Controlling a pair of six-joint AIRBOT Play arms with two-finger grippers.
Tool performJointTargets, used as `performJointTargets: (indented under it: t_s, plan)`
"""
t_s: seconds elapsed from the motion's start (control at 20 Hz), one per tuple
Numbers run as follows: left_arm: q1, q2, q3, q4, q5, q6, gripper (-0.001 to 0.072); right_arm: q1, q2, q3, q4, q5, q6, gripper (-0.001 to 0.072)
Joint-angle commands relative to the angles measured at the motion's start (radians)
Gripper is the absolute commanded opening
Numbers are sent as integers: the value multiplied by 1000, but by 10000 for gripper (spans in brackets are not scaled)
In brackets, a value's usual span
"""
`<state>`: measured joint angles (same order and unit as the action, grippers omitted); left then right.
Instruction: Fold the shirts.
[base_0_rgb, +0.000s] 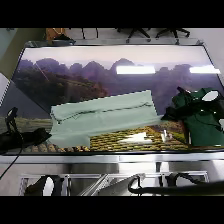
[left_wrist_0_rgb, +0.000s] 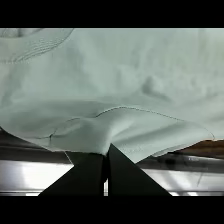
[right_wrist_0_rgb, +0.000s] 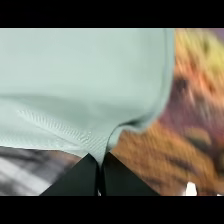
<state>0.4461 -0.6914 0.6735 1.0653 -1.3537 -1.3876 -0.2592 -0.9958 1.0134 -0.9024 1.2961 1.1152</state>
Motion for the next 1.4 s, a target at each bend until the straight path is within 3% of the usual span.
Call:
performJointTargets:
  t_s: [0.0,0.15,0.35,0.55,0.6,0.65,0.7,0.85,1.25,1.3,1.35]
  plan:
    - [4,-183,123,-29,109,36,9,1,-62,37,320,-223,-240,20]
    - [-5,-402,255,-159,197,125,10,11,-192,80,483,-299,-381,20]
    - [-82,-682,409,-167,320,142,11,55,-375,127,594,-379,-517,21]
    - [-148,-896,533,-167,332,142,17,82,-478,161,597,-402,-571,29]
    - [-148,-927,565,-168,301,142,160,79,-474,175,587,-401,-581,67]
    - [-148,-956,603,-168,241,138,582,71,-466,200,566,-392,-576,224]
    - [-146,-976,637,-167,179,120,661,57,-451,230,515,-378,-547,319]
    - [-117,-973,726,-168,34,82,649,19,-439,304,327,-379,-356,639]
    - [-137,-846,739,-168,-31,59,649,62,-550,304,390,-319,-324,643]
    - [-150,-835,739,-169,-31,58,649,76,-560,304,399,-319,-332,617]
    - [-163,-827,739,-169,-27,58,649,89,-566,304,397,-319,-333,437]
